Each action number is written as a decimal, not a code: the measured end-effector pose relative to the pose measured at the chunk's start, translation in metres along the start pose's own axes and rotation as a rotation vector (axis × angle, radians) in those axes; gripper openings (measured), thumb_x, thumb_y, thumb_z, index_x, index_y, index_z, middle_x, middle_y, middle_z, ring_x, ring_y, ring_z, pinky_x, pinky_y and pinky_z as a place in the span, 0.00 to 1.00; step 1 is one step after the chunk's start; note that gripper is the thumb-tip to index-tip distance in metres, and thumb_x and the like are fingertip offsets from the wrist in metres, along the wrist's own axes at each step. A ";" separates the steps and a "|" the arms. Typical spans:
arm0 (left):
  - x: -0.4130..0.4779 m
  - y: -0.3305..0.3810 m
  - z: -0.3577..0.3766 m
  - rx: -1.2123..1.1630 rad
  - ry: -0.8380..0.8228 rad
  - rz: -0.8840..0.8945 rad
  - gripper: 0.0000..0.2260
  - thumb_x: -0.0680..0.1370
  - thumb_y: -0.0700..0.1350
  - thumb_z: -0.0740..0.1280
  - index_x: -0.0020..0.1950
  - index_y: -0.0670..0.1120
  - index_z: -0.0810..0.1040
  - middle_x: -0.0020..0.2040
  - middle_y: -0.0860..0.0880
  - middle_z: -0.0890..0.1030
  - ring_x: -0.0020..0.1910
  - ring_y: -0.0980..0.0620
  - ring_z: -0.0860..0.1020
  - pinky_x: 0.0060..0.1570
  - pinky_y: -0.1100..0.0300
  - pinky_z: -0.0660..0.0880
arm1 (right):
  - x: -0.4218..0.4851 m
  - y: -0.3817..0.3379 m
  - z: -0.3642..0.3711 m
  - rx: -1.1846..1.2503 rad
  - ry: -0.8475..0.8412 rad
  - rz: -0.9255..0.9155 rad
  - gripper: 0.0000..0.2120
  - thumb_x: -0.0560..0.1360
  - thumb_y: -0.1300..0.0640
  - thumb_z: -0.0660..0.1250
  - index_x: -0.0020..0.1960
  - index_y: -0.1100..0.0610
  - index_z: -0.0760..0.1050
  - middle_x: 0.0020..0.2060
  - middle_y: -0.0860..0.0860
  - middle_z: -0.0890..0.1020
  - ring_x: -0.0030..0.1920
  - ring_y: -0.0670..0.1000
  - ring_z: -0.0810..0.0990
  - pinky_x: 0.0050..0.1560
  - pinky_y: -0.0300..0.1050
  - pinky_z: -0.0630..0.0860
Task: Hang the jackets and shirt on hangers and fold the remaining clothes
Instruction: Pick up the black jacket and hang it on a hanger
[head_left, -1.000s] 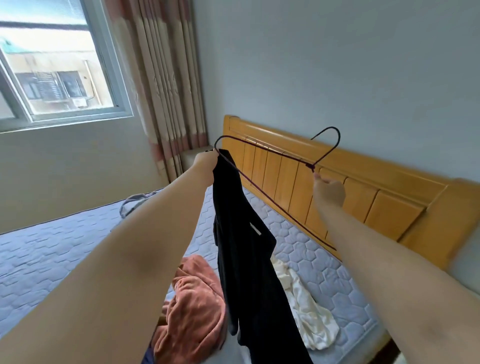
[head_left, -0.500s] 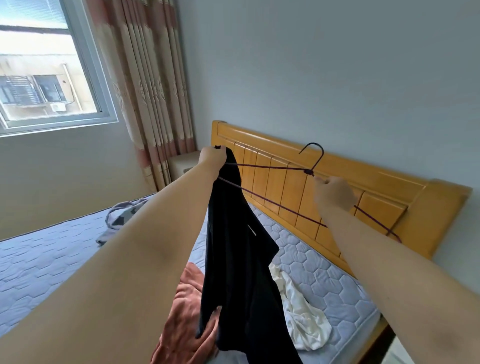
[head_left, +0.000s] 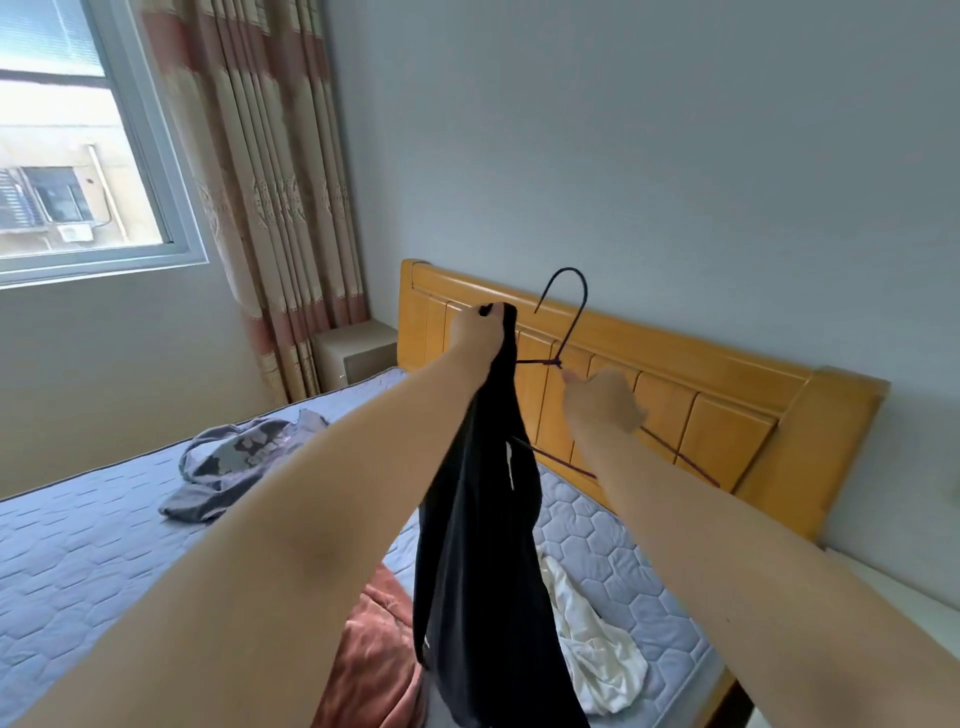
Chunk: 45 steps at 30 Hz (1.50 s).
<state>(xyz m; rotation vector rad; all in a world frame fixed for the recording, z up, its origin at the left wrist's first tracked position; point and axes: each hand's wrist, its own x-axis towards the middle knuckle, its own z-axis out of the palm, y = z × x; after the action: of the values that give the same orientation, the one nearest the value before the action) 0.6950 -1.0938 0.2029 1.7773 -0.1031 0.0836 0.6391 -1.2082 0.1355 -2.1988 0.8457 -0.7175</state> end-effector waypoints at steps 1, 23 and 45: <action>-0.009 0.002 0.008 -0.036 -0.019 0.019 0.13 0.83 0.48 0.57 0.49 0.41 0.77 0.36 0.50 0.71 0.40 0.51 0.72 0.44 0.60 0.69 | -0.001 -0.002 0.004 0.063 -0.081 0.042 0.21 0.78 0.40 0.59 0.43 0.58 0.75 0.38 0.53 0.79 0.44 0.57 0.77 0.58 0.50 0.66; 0.011 0.020 -0.038 1.067 -0.198 0.727 0.12 0.82 0.48 0.59 0.62 0.44 0.73 0.53 0.45 0.80 0.50 0.45 0.79 0.51 0.48 0.77 | 0.029 -0.025 -0.052 0.506 -0.176 -0.072 0.17 0.77 0.50 0.67 0.33 0.59 0.73 0.34 0.54 0.73 0.38 0.51 0.72 0.43 0.42 0.68; 0.024 0.019 -0.038 0.635 0.024 0.620 0.11 0.81 0.43 0.59 0.53 0.39 0.77 0.45 0.42 0.80 0.44 0.43 0.78 0.49 0.45 0.77 | 0.011 0.042 0.005 0.266 -0.343 -0.255 0.13 0.75 0.67 0.62 0.58 0.58 0.74 0.53 0.53 0.76 0.54 0.50 0.73 0.48 0.38 0.69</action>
<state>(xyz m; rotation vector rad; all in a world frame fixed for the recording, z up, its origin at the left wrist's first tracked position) 0.7172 -1.0615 0.2315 2.3134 -0.6696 0.6426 0.6341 -1.2385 0.1042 -2.1207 0.2827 -0.5131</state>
